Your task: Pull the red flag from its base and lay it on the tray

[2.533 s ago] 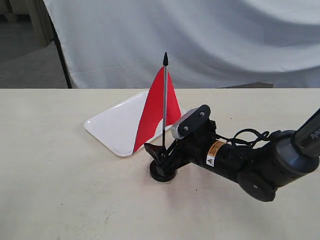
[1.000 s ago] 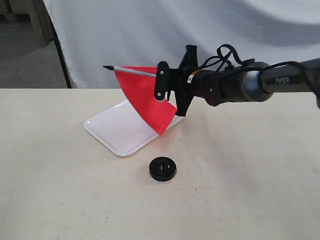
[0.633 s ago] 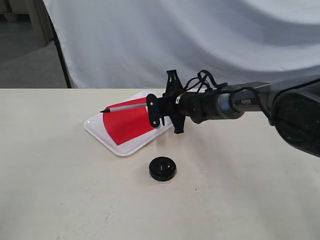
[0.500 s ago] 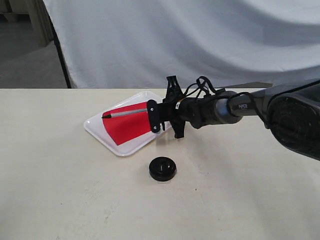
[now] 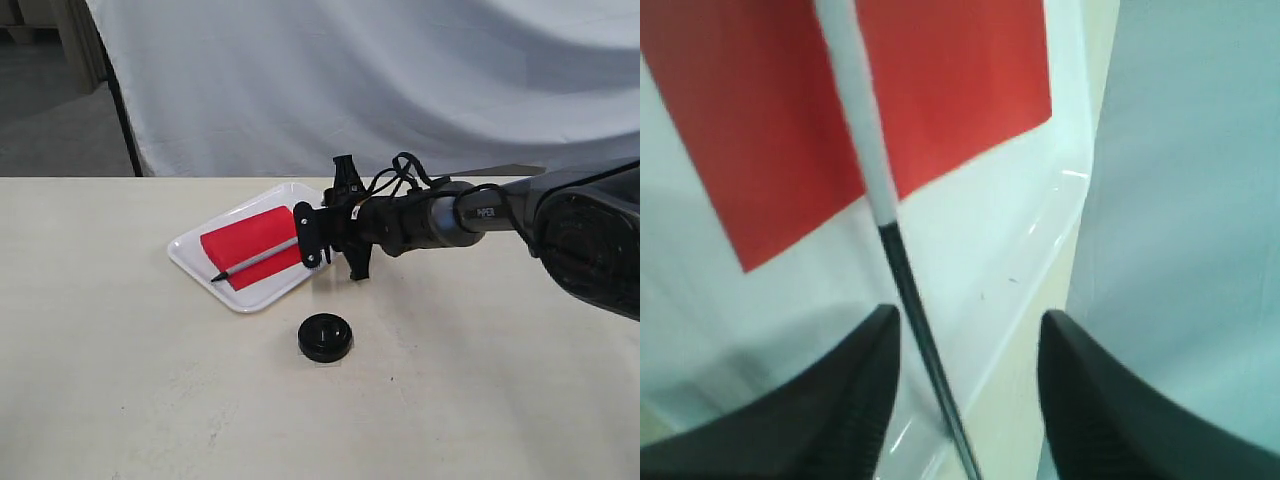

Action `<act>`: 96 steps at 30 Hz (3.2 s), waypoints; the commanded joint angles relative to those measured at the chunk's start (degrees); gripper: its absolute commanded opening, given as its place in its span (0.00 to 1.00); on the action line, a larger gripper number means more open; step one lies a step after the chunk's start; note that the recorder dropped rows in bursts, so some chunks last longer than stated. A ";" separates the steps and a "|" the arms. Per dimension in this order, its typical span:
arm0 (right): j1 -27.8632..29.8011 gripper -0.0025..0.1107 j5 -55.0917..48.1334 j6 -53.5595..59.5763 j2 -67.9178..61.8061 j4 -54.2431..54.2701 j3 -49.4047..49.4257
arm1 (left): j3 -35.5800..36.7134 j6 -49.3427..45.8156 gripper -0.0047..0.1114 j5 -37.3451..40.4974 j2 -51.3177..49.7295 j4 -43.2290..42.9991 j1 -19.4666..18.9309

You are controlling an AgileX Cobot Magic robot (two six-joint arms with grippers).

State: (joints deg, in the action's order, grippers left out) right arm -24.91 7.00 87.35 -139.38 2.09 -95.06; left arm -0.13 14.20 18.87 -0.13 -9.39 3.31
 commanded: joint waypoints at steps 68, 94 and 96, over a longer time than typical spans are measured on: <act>20.85 0.02 -18.68 -84.73 125.38 -3.64 72.74 | 0.13 -0.28 0.04 -0.38 0.13 0.26 0.34; 19.45 0.02 -2.46 -89.74 139.38 2.02 91.72 | 0.13 -0.28 0.04 -0.37 0.13 0.26 0.35; 19.45 0.02 -5.16 -89.74 139.38 3.73 95.06 | 0.13 -0.28 0.04 -0.37 0.13 0.26 0.35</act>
State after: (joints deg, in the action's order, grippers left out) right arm -5.21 4.04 -2.00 -0.29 4.31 -2.33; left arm -0.13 14.20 18.87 -0.13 -9.39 3.31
